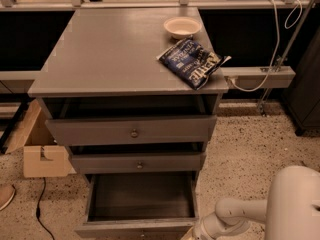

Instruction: Close bottom drawer

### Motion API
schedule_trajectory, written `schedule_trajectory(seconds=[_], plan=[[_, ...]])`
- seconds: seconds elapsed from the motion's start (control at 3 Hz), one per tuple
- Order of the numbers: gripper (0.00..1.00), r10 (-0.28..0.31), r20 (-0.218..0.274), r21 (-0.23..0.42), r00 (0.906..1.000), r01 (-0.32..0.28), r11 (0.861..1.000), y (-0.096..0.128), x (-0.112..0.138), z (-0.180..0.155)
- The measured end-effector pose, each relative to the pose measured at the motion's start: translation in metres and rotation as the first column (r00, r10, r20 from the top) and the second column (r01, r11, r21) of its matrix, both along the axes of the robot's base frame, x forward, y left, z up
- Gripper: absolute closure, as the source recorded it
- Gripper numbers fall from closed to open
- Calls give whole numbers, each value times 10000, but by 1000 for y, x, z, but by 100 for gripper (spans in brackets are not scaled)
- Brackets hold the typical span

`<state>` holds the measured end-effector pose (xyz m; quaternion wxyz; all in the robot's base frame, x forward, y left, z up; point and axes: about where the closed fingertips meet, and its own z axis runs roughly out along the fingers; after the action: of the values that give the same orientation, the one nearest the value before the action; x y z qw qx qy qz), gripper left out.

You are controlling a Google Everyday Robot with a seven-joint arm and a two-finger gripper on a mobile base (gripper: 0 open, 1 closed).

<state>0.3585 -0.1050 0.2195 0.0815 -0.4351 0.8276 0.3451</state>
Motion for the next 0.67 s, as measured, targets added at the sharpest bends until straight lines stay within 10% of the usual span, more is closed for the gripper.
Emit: schedule_trajectory(seconds=[0.67], plan=[[100,368,1285,-265,9910,-336,9991,-9,36,-56]])
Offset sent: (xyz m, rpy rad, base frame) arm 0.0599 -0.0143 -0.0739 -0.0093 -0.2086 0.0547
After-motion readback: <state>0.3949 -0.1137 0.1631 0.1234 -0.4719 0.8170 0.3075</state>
